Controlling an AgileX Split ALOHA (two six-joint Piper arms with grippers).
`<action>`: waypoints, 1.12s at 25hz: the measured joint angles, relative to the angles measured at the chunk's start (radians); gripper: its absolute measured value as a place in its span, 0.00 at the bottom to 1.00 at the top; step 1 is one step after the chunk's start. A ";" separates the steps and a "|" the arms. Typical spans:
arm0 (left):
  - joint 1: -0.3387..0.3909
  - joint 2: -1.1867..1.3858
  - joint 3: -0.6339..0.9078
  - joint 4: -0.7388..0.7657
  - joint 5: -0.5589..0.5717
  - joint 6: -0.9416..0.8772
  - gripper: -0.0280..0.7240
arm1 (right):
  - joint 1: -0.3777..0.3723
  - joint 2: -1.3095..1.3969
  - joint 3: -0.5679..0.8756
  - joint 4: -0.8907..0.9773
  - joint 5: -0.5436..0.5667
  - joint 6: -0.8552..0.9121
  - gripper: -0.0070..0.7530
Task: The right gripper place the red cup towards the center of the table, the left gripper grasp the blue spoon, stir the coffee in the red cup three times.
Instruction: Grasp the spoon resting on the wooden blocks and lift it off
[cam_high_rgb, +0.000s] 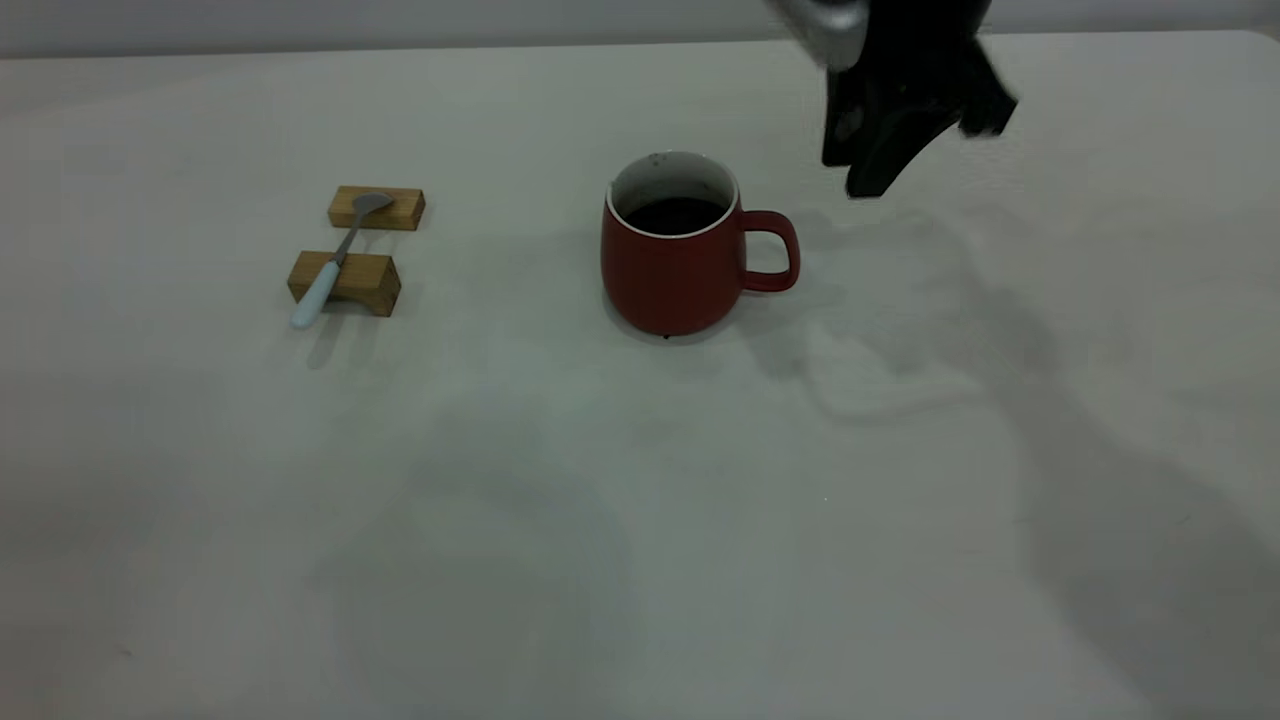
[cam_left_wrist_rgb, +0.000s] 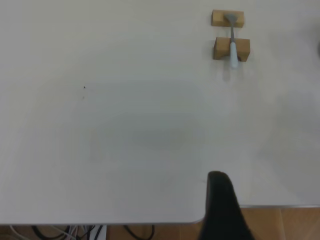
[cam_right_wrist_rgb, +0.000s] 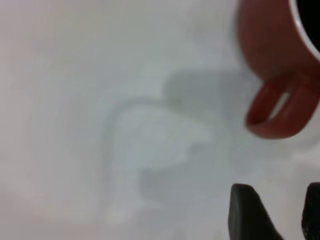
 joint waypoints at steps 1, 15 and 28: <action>0.000 0.000 0.000 0.000 0.000 0.000 0.76 | -0.006 -0.029 0.000 -0.005 0.036 0.021 0.41; 0.000 0.000 0.000 0.000 0.000 0.001 0.76 | -0.069 -0.463 0.001 0.322 0.238 0.854 0.41; 0.000 0.000 0.000 0.000 0.000 0.001 0.76 | -0.069 -1.138 0.059 -0.195 0.267 1.587 0.41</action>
